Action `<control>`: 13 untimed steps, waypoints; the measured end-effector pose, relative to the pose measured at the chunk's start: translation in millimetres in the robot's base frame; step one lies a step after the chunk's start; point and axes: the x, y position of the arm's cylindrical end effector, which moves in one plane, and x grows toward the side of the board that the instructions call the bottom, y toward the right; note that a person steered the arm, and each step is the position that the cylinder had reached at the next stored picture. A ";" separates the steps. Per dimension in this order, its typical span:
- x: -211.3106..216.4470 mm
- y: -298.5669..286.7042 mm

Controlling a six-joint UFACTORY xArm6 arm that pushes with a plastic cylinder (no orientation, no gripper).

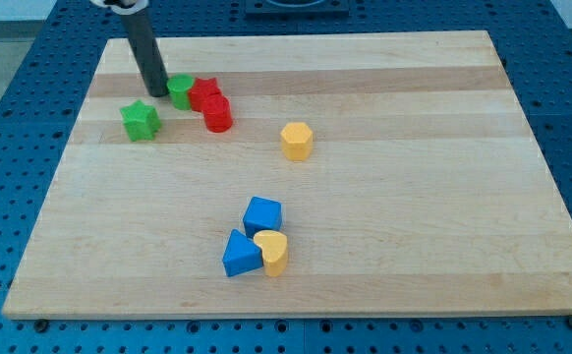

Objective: Move the green circle parallel to the red star

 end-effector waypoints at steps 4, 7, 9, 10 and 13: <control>-32.6 85.7; -4.2 53.6; 2.5 72.7; 2.5 82.9; -7.3 52.7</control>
